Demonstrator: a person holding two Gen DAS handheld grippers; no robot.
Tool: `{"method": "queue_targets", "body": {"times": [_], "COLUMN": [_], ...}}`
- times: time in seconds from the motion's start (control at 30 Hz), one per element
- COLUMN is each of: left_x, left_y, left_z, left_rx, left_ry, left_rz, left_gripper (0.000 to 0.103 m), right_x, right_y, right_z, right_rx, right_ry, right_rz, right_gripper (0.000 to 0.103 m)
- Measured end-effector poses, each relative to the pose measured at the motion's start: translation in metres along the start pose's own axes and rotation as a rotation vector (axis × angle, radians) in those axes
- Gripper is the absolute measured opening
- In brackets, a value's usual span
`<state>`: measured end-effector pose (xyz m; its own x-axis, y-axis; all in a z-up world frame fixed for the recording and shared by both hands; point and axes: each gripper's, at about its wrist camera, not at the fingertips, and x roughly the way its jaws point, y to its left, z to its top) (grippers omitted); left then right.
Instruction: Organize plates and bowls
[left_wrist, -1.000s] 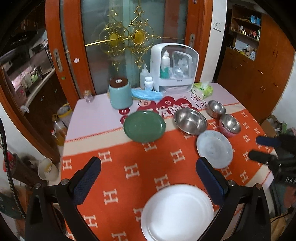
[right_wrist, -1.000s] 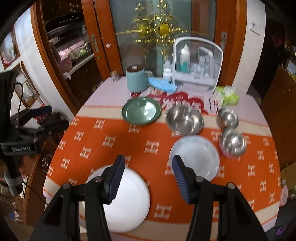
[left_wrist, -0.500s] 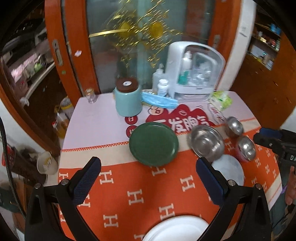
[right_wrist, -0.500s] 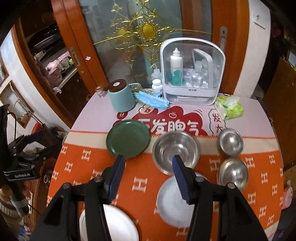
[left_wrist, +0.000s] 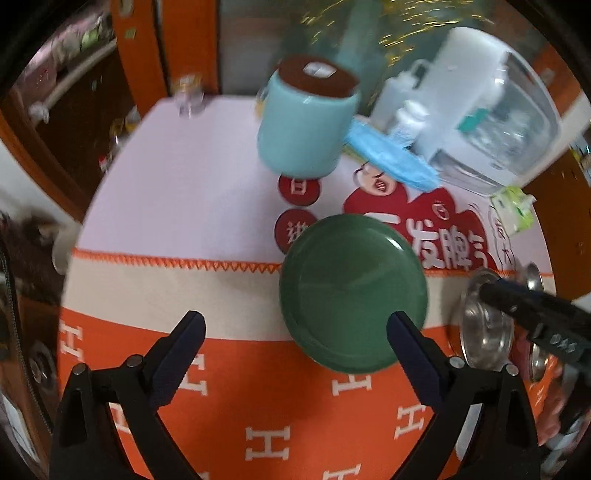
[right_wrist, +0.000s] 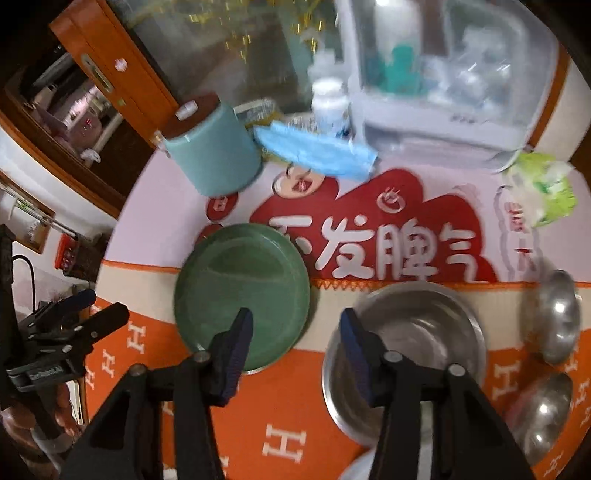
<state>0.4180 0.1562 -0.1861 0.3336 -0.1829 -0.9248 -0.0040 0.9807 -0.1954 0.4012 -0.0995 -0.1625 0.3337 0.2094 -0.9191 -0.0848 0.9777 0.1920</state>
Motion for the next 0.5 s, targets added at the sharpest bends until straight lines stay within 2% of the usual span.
{"method": "queue_targets", "body": {"times": [0.03,0.1,0.33,0.4,0.5], "left_x": [0.009,0.028,0.066,0.073,0.084], "left_y": [0.004,0.012,0.013,0.010,0.007], "left_z": [0.002,0.006,0.010,0.011,0.012], "left_rx": [-0.015,-0.040,-0.043,-0.034,-0.023], "left_ry": [0.015,0.044,0.118,0.134,0.163], "left_rz": [-0.009,-0.019,-0.036,-0.039,-0.046], "left_gripper": [0.096,0.096,0.089,0.086,0.073], "right_x": [0.015,0.036,0.078,0.085,0.093], "right_y": [0.001,0.001,-0.005,-0.005,-0.007], "right_z": [0.003,0.008,0.020,0.022,0.023], "right_rx": [0.000,0.005,0.042,0.037,0.032], "right_ry": [0.029,0.073,0.140,0.156,0.172], "right_rz": [0.007,0.007,-0.005,-0.022,-0.028], "right_gripper": [0.036,0.034,0.034,0.034,0.030]}}
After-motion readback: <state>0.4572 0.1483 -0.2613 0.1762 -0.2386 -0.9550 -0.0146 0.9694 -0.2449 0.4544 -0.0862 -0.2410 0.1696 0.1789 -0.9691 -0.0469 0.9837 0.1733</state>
